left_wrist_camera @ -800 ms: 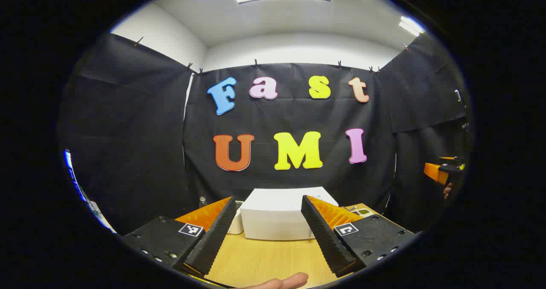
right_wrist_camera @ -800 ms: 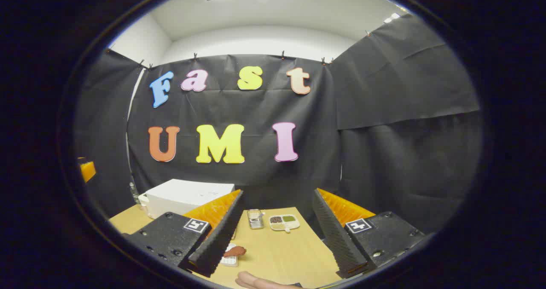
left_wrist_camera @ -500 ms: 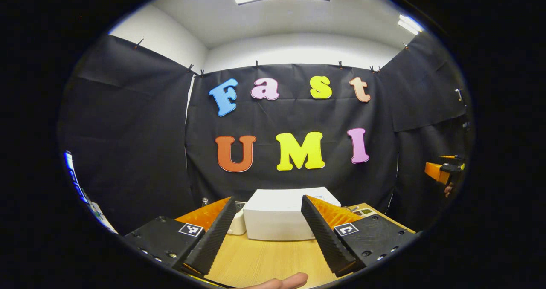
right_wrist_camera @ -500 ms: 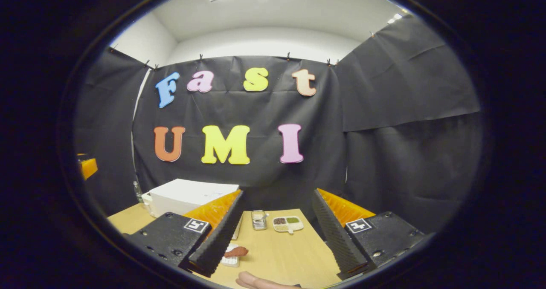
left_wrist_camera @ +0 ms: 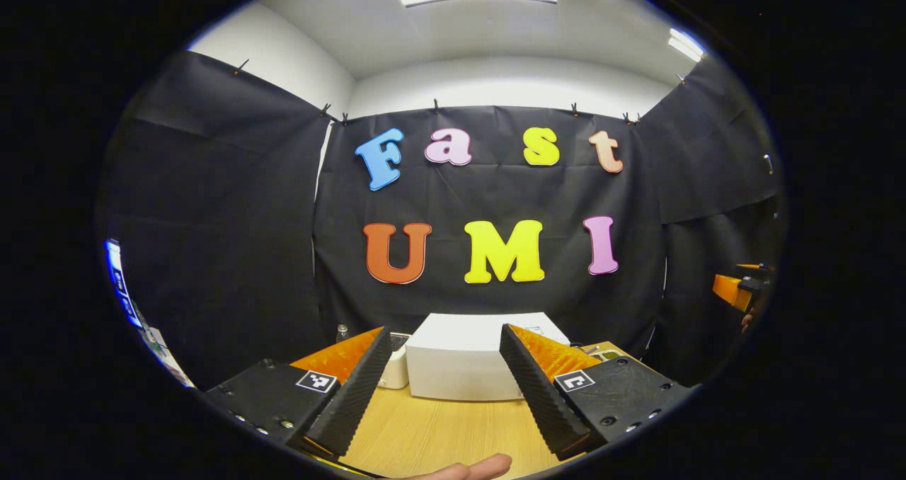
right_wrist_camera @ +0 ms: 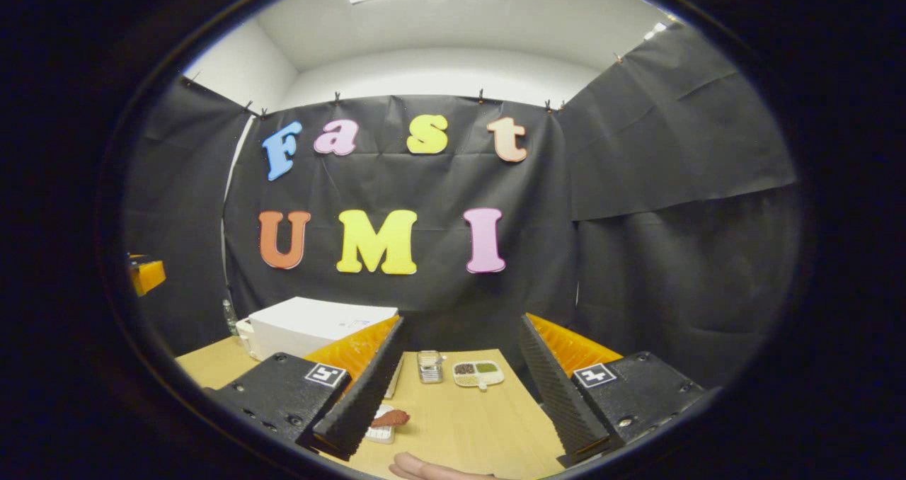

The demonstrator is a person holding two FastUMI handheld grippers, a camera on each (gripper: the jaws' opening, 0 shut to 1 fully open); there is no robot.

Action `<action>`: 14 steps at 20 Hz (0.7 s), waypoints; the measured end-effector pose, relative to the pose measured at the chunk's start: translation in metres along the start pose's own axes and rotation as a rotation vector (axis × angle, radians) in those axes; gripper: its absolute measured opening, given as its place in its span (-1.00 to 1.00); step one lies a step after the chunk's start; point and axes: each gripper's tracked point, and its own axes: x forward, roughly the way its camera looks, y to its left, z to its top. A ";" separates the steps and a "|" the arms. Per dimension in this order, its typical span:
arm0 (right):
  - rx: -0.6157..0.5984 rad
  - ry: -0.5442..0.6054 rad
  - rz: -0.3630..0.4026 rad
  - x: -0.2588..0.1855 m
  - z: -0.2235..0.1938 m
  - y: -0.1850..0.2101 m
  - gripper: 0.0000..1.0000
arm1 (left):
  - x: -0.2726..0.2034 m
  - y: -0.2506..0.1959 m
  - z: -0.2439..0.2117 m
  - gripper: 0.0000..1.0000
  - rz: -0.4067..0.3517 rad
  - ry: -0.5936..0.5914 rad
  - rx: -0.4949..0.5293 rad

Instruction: Open the microwave oven with the left hand, put the food in, and close the microwave oven.

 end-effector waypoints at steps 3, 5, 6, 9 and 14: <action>0.005 -0.010 0.002 0.008 -0.004 -0.007 1.00 | 0.008 -0.014 -0.009 0.91 -0.009 0.014 0.035; 0.008 -0.018 0.002 0.012 -0.009 -0.012 1.00 | 0.018 -0.027 -0.014 0.91 -0.019 0.016 0.036; 0.012 -0.020 0.006 0.013 -0.012 -0.013 0.90 | 0.025 -0.036 -0.019 0.91 -0.034 0.017 0.029; 0.030 -0.031 0.005 0.015 -0.020 -0.024 0.90 | 0.048 -0.072 -0.047 0.91 -0.104 0.048 -0.015; 0.046 -0.029 -0.004 0.016 -0.035 -0.042 1.00 | 0.105 -0.116 -0.100 0.92 -0.160 0.108 -0.069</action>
